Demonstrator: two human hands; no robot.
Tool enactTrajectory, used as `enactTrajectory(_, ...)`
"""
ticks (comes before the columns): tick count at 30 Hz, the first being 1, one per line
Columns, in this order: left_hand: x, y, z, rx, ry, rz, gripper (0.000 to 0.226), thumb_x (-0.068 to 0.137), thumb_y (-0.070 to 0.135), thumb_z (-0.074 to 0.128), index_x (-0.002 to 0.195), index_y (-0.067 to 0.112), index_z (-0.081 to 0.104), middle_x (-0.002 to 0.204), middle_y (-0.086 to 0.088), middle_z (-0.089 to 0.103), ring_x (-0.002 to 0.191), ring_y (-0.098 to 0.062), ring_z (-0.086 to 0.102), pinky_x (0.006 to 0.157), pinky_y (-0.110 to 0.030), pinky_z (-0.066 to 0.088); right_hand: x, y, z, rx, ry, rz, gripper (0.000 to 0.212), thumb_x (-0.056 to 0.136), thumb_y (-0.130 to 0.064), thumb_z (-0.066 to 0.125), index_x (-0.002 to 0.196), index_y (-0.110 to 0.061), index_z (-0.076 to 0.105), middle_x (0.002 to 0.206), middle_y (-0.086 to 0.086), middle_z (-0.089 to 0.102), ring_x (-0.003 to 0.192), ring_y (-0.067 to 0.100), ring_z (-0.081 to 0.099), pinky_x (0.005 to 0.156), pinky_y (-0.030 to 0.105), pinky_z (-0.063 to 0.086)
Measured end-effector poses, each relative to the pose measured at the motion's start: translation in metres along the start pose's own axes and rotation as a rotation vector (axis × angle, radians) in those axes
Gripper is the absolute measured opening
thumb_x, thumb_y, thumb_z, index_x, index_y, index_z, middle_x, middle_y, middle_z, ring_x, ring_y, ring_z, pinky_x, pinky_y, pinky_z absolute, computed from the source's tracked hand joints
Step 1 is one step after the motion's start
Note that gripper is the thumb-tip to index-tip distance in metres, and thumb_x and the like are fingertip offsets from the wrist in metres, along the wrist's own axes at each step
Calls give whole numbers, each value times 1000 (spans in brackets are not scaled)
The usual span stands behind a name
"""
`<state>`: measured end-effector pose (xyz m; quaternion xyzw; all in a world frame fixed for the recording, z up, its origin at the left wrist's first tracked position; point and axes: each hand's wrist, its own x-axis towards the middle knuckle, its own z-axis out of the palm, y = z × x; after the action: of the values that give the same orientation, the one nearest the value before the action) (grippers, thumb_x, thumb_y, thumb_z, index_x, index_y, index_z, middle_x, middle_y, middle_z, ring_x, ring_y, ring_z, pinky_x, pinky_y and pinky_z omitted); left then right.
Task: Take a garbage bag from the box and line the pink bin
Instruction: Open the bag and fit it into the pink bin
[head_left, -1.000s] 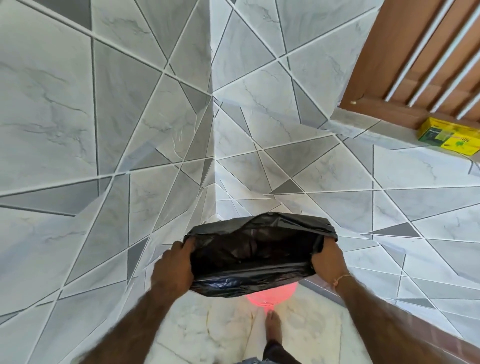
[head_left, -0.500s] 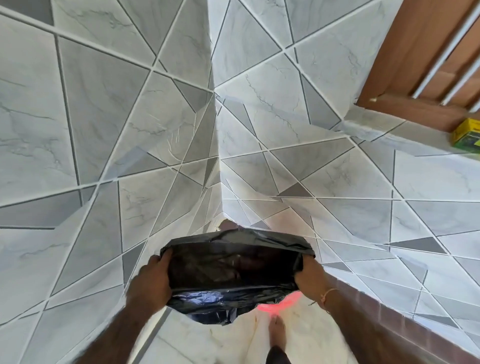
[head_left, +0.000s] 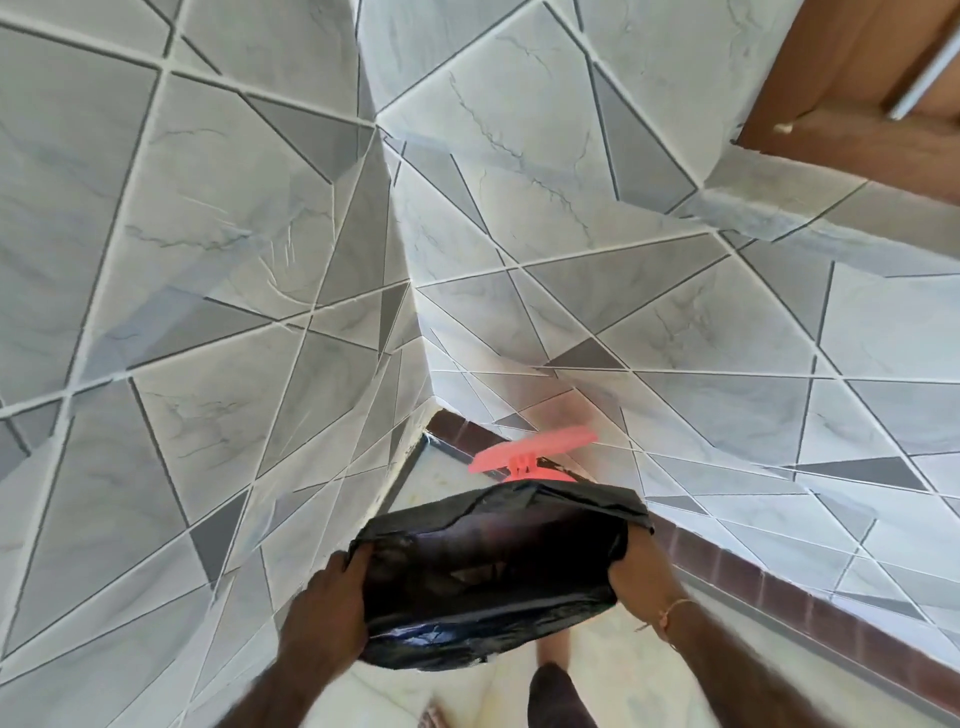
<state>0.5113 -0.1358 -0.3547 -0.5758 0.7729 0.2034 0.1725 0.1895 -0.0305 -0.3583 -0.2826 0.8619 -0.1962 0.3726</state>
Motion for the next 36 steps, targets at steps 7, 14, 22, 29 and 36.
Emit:
enactTrajectory(7, 60, 59, 15, -157, 49, 85, 82, 70, 6, 53, 146, 25, 27, 127, -4, 51, 108, -29, 58, 88, -44, 52, 60, 13, -22, 58, 146, 98, 58, 71, 14, 44, 126, -3, 46, 113, 26, 61, 98, 40, 56, 85, 37, 44)
enactTrajectory(14, 98, 105, 43, -277, 81, 55, 82, 75, -3, 48, 148, 23, 22, 137, -6, 44, 119, -31, 50, 95, -44, 47, 97, 42, -19, 158, 179, 140, 63, 71, 16, 39, 126, -16, 44, 110, 15, 60, 95, 36, 54, 62, 30, 43)
enactTrajectory(22, 123, 112, 87, -299, 3, 27, 86, 75, -4, 46, 150, 25, 16, 138, -5, 40, 119, -30, 48, 92, -43, 47, 130, 69, 9, 43, 197, 121, 54, 70, 17, 43, 115, -10, 56, 108, 18, 64, 102, 40, 57, 90, 42, 46)
enactTrajectory(29, 142, 144, 140, -262, -109, 151, 92, 86, 11, 46, 148, 34, -17, 144, -4, 34, 111, -25, 47, 91, -37, 44, 167, 91, 30, 21, 149, 185, 54, 66, 12, 42, 111, -12, 60, 109, 15, 66, 102, 36, 59, 92, 44, 49)
enactTrajectory(36, 165, 190, 208, -315, -82, 344, 113, 77, 16, 67, 149, 32, -18, 153, -7, 34, 121, -27, 53, 90, -36, 50, 195, 116, 54, 47, 154, 274, 55, 64, 8, 43, 112, -15, 57, 108, 15, 65, 98, 36, 59, 87, 41, 50)
